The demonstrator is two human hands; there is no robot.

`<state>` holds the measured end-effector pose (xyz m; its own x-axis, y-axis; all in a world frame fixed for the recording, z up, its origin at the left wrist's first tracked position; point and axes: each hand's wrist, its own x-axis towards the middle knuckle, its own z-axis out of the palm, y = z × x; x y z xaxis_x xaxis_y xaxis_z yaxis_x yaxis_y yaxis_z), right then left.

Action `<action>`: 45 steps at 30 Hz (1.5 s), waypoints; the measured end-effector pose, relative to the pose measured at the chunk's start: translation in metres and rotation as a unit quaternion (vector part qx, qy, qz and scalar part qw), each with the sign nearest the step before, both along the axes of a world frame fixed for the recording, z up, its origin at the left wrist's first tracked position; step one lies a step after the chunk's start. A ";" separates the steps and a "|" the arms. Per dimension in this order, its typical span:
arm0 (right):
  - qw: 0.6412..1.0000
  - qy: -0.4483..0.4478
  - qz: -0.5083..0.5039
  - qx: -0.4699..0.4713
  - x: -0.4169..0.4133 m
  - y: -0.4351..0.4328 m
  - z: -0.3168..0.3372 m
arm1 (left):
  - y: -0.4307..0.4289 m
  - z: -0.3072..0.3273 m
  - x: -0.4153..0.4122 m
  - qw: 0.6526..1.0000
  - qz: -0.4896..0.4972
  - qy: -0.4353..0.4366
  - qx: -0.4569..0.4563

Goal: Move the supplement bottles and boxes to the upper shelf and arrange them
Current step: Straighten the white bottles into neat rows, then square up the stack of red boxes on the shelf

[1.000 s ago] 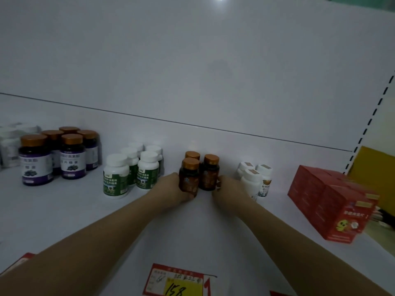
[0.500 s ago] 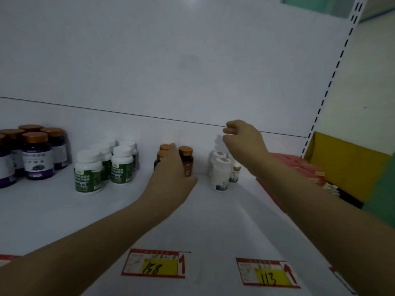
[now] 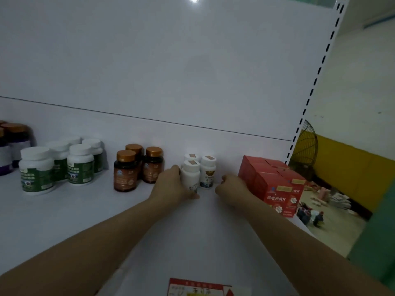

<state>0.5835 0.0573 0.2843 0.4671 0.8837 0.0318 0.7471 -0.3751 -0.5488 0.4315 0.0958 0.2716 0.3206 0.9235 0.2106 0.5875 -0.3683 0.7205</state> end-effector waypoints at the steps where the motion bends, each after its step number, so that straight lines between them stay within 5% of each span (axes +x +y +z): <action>1: 1.000 0.000 0.008 0.000 0.001 0.003 -0.001 | 0.001 -0.002 0.002 1.000 0.009 -0.003 0.008; 30: 0.992 -0.106 0.052 -0.042 -0.012 -0.007 0.005 | 0.007 0.003 -0.010 0.996 -0.035 0.061 -0.058; 37: 0.978 -0.095 0.085 0.165 -0.028 -0.044 0.056 | -0.030 0.030 -0.022 0.994 0.023 0.110 0.015; 41: 0.947 -0.065 0.084 0.302 -0.017 -0.076 0.097 | -0.057 0.047 -0.010 0.992 -0.033 0.021 0.118; 45: 0.935 -0.059 -0.019 0.349 0.035 -0.103 0.115 | -0.072 0.064 0.024 0.989 -0.138 0.043 0.035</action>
<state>0.6189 -0.0458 0.3989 0.4544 0.6120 0.6473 0.8110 0.0164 -0.5848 0.4557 0.0239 0.3356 0.5772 0.7829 0.2320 0.5158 -0.5698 0.6397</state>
